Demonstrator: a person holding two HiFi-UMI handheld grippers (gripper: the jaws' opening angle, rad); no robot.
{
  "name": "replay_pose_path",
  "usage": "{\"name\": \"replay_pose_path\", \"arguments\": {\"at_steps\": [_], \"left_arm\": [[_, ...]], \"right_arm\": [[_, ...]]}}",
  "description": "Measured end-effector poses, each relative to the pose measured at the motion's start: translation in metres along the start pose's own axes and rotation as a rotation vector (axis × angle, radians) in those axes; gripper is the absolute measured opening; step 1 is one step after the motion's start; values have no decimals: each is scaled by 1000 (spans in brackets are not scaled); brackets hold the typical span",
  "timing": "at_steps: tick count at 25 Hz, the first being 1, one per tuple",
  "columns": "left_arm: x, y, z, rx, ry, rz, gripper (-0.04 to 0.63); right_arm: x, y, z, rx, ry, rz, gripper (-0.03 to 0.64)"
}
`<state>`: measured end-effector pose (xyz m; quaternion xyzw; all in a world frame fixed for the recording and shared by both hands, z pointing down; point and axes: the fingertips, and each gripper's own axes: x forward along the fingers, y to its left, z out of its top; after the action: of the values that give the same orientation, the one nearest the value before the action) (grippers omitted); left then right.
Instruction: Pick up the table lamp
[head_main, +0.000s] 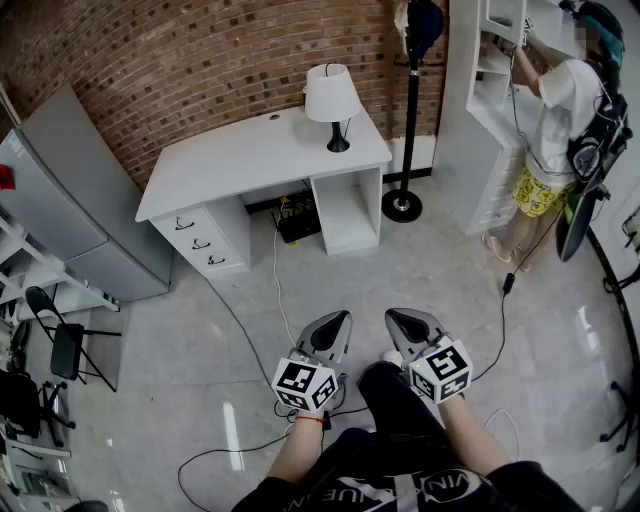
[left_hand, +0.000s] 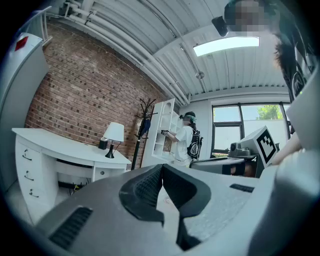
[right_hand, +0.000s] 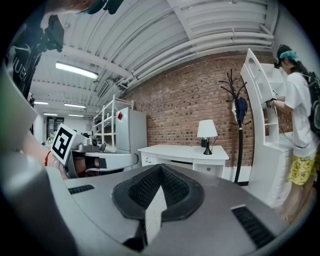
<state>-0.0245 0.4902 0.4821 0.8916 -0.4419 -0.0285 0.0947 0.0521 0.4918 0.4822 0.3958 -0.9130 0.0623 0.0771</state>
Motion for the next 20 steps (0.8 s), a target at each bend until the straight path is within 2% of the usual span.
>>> {"name": "replay_pose_path", "arguments": {"at_steps": [4, 8, 20], "left_arm": [[26, 11, 5, 23, -10, -3, 8], [48, 36, 12, 21, -1, 33, 9], [154, 101, 34, 3, 31, 100, 9]], "right_arm": [[27, -20, 1, 8, -14, 9, 3], [53, -35, 11, -10, -16, 43, 3], [134, -139, 27, 48, 15, 82, 3]]}}
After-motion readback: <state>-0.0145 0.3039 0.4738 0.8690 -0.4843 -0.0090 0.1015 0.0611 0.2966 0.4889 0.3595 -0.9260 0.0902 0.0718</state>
